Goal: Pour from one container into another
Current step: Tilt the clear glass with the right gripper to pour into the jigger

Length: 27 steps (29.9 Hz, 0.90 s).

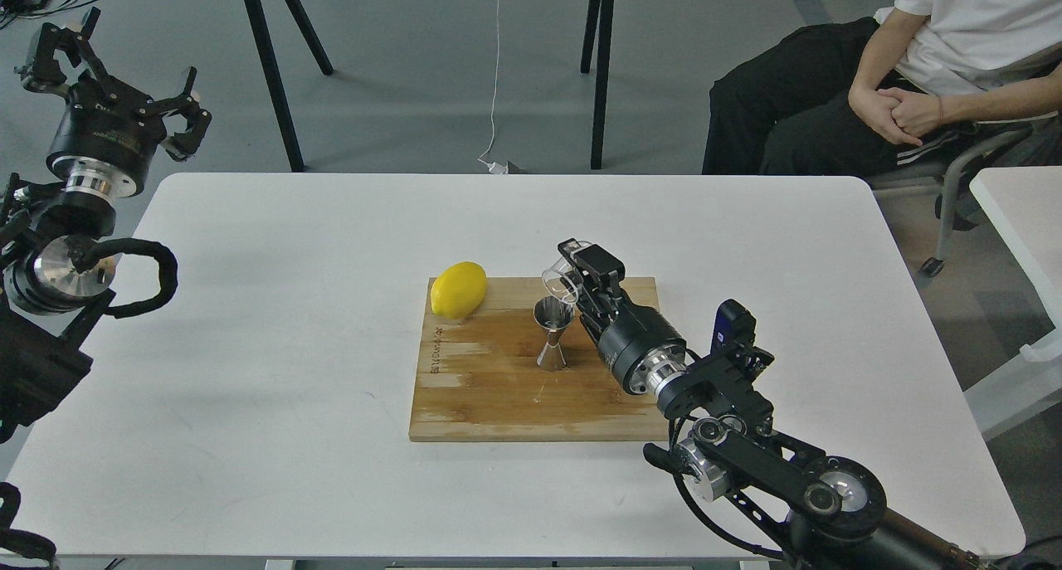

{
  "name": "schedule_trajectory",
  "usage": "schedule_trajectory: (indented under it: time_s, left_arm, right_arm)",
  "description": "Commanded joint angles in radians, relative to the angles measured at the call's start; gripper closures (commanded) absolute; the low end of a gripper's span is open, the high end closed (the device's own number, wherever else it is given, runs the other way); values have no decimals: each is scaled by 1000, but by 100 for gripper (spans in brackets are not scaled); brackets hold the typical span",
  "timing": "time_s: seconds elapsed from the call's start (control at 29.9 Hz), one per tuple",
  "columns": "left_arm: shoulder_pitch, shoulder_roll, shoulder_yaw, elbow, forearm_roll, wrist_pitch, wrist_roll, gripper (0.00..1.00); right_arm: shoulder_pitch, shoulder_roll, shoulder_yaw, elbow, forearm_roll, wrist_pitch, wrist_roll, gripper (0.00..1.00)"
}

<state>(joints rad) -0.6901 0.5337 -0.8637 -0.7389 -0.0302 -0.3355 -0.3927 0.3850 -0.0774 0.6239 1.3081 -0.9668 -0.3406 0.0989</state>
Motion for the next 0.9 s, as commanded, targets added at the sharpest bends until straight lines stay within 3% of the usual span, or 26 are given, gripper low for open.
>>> schedule_trajectory:
  time_s: [0.0,0.7,0.87]
  left_arm:
    - [0,-1,0,1,0,0,0,0]
    - [-2,0,0,1,0,1,0,0]
    - [-2,-1,2,1,0,3,0,0]
  right_arm:
    - [6,-1,-15,-15,-1,0,13,71]
    - [52,-22,-67,-44,-105,-3,39,71]
    - [69,-56,-116,-46,-145,-15,67,71]
